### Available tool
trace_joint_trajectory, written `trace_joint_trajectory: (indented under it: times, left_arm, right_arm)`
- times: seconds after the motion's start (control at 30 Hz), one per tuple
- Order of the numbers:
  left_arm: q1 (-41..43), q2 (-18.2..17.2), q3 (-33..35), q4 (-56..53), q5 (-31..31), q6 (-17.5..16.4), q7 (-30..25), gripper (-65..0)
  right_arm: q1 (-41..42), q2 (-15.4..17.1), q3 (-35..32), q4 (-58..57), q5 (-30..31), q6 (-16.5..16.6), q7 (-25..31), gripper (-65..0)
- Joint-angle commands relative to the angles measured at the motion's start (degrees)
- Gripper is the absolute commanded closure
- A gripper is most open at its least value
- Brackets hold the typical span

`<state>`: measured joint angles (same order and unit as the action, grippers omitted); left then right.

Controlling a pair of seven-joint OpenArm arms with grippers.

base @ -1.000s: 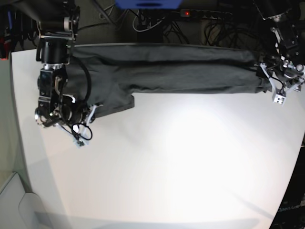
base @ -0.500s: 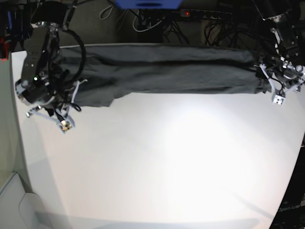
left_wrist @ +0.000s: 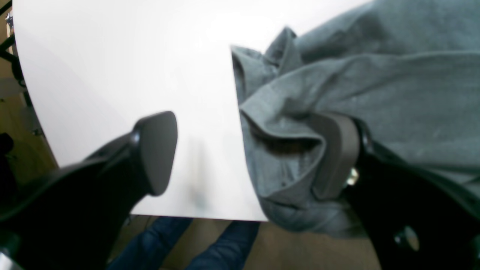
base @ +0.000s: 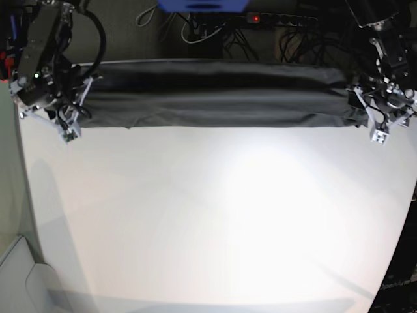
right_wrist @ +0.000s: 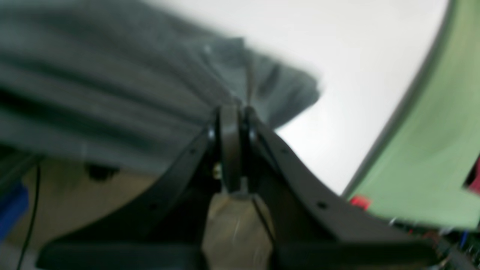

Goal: Layout the t-shirt on the table in an organized manner, then fold the t-shirt properly
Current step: 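Release the right gripper and regrasp the strip's end, tucking the sleeve in, then hold both ends of the grey strip and pull it taut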

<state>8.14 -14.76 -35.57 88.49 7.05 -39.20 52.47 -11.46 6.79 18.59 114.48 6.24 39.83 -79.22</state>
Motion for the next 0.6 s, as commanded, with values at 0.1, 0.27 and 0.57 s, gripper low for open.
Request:
trace_joint_trajectory:
  times: [0.1, 0.27, 0.57]
  left_arm:
    - [0.08, -0.93, -0.16, 0.61, 0.38, 0.04, 0.06, -52.5]
    - [0.08, -0.93, -0.16, 0.61, 0.38, 0.04, 0.06, -52.6]
    - [0.17, -0.75, -0.6, 0.61, 0.38, -0.8, 0.41, -52.6]
  right_arm:
    - [-1.85, 0.47, -0.08, 0.65, -0.39, 0.17, 4.54, 0.0]
    - [-1.5, 0.64, -0.26, -1.29, -0.48, 0.17, 5.24, -1.4]
    - [-1.33, 0.64, -0.26, -3.31, -0.48, 0.17, 5.42, -24.0]
